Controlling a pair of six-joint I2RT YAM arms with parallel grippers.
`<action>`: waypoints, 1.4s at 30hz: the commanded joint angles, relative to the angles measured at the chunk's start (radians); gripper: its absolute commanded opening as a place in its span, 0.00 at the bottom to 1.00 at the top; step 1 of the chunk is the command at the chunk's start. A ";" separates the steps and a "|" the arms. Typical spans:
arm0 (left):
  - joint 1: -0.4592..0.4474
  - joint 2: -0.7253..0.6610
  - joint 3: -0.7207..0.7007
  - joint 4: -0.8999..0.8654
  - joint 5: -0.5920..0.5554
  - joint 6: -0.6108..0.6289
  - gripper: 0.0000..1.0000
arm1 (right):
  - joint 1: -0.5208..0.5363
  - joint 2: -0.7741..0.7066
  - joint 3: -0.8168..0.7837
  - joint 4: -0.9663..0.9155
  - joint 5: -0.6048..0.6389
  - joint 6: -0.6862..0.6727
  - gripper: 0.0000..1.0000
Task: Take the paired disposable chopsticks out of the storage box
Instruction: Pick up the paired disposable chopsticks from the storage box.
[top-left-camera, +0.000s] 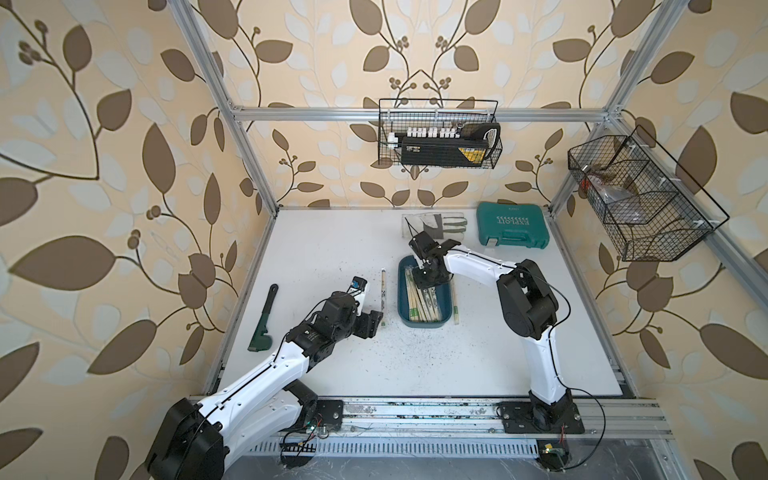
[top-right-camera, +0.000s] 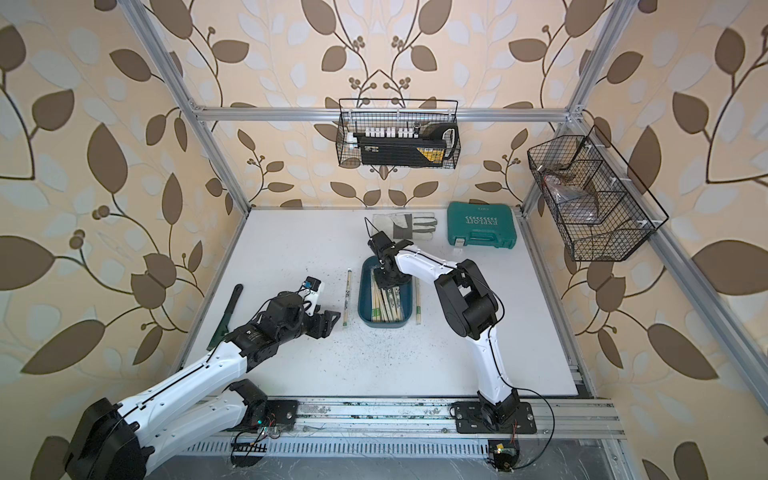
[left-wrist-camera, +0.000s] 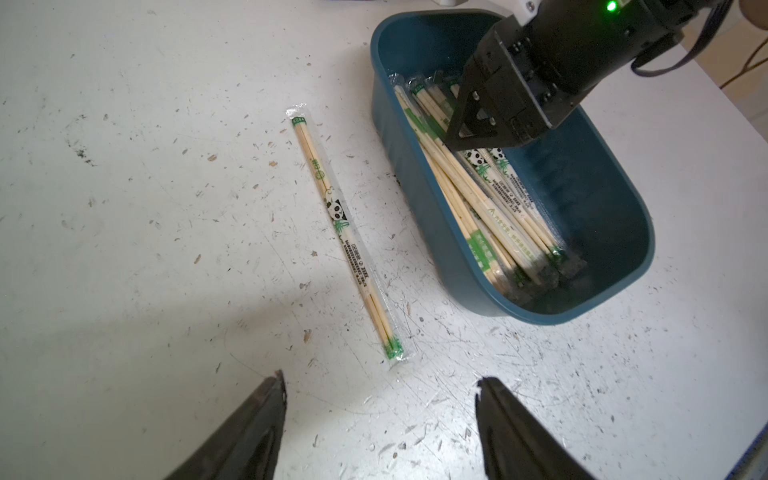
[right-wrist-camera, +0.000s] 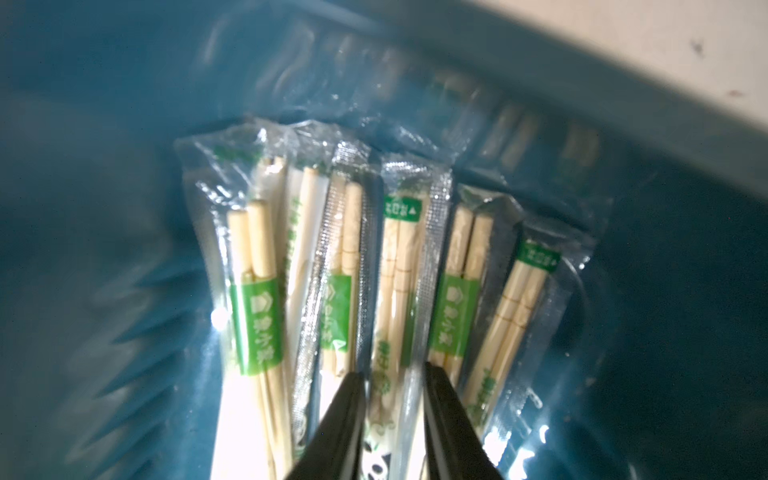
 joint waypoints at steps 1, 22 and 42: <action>-0.006 0.006 -0.003 0.035 0.008 0.014 0.76 | 0.004 0.034 0.024 -0.028 0.022 0.009 0.28; -0.006 0.010 -0.005 0.044 -0.004 0.014 0.77 | 0.001 -0.084 0.106 -0.132 -0.012 0.073 0.09; -0.007 0.013 -0.008 0.051 0.004 0.015 0.79 | -0.134 -0.299 0.035 -0.192 -0.005 0.061 0.09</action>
